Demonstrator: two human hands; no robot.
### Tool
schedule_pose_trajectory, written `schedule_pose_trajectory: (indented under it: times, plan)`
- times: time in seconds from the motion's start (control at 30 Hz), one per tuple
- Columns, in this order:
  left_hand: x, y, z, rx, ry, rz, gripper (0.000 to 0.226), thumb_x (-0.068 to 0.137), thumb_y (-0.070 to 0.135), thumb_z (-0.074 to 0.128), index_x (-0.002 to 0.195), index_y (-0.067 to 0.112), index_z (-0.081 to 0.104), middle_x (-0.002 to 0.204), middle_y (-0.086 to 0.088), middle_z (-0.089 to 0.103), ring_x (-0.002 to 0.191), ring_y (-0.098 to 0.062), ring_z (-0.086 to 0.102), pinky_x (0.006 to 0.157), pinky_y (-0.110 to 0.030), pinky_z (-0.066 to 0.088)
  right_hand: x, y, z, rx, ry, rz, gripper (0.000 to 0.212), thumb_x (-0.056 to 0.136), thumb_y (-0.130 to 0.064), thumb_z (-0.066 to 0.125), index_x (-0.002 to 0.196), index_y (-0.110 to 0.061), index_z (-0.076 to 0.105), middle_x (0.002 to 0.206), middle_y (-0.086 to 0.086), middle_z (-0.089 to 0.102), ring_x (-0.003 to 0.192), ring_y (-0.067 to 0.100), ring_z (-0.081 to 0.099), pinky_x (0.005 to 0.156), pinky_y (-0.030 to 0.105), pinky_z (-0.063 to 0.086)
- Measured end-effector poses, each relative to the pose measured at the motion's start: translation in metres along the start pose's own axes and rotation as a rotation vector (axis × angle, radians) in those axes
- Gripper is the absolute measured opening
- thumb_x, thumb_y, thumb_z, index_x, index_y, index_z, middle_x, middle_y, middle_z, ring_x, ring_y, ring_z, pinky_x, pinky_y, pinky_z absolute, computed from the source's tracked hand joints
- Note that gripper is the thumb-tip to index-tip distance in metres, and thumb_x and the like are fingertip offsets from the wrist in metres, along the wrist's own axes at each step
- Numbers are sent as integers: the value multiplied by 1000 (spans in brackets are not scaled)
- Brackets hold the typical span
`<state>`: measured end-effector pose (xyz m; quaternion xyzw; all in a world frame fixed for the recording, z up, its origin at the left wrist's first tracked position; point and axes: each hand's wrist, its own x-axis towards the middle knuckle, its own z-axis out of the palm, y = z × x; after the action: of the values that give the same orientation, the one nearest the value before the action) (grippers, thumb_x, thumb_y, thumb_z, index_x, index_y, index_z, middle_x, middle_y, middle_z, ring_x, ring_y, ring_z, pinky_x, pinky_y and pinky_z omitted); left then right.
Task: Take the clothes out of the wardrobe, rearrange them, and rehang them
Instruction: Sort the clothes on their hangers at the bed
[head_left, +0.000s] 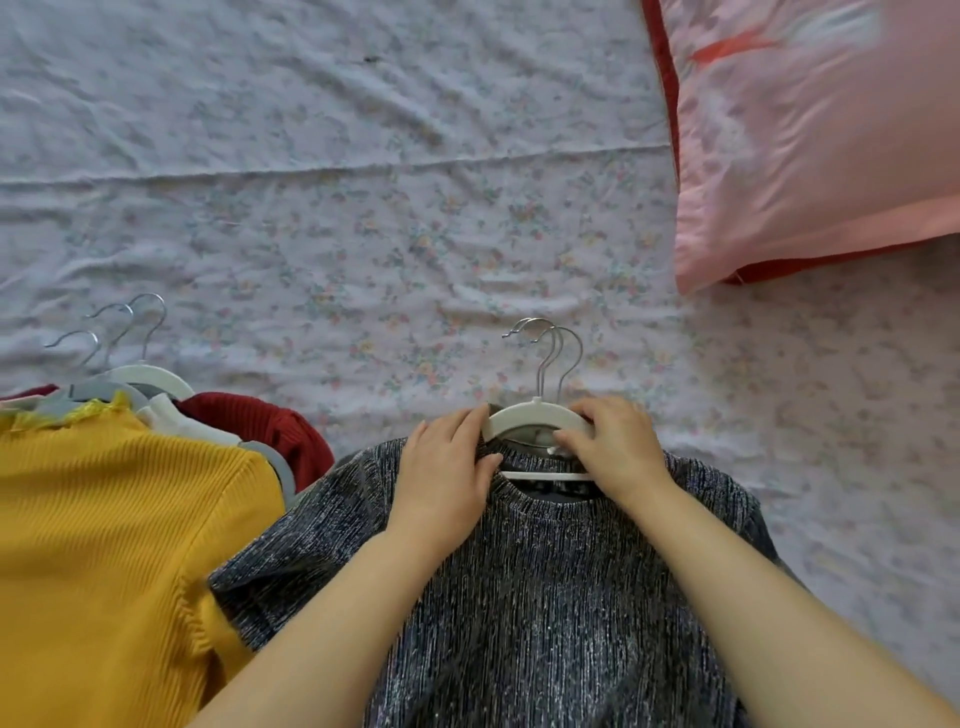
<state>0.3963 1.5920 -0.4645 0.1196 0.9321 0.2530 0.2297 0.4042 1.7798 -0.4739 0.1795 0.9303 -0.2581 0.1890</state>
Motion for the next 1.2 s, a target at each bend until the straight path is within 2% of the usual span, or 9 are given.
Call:
schedule_pose_trajectory:
  times: [0.13,0.3,0.43,0.57,0.63,0.73,0.97,1.1,1.2]
  plan:
    - [-18,10,-25,-48,6,6,55,94,38,46,143,23,29,139,6,44,128,-15,35,112,-33,19,-45,-22,-26,142,-10,37,13,80,-29,70,90,-22,66,83,-5,65,79,15,56,69,32,42]
    - [-57,23,-65,-24,-38,54,52,96,41,37,145,29,22,138,10,43,129,-10,34,114,-32,6,-112,-60,-65,209,156,-15,7,78,-25,72,78,-30,66,69,-13,63,70,10,55,71,34,42]
    - [-92,38,-112,-6,20,172,50,96,42,37,144,31,25,136,12,46,126,-11,38,114,-31,7,-164,-100,-108,186,299,-43,10,76,-20,73,79,-30,71,66,-14,65,69,11,57,70,36,43]
    - [-136,60,-169,-24,181,340,53,91,50,36,138,27,40,122,9,57,113,-16,50,106,-33,25,-226,-144,-155,133,466,-99,15,72,-14,77,74,-28,72,61,-7,65,62,14,57,63,33,40]
    - [-159,68,-200,-51,279,396,57,85,53,35,132,23,49,111,6,63,101,-20,57,93,-34,39,-256,-171,-178,93,534,-152,16,71,-16,78,72,-30,70,60,-10,64,64,12,55,65,34,39]
    - [-191,75,-251,-64,458,454,53,83,49,39,124,20,56,99,4,67,87,-20,62,78,-34,48,-298,-218,-209,49,644,-253,18,69,-14,78,72,-29,69,61,-11,61,67,11,52,67,32,38]
    - [-260,58,-352,-79,743,436,48,85,47,42,118,17,59,97,1,69,83,-23,65,77,-35,48,-348,-312,-242,50,747,-482,24,63,-11,83,75,-26,71,61,-12,62,61,16,55,61,36,47]
    - [-305,26,-390,-40,892,349,46,85,44,43,115,14,61,95,-1,69,83,-24,65,76,-38,51,-359,-364,-231,95,771,-675,24,61,-17,83,82,-24,73,69,-24,56,66,4,51,67,37,49]
    - [-343,-4,-409,-11,995,261,42,84,44,45,113,18,60,93,0,69,82,-23,66,75,-37,51,-370,-404,-215,86,777,-830,22,60,-23,78,81,-19,74,69,-15,64,76,9,51,71,30,44]
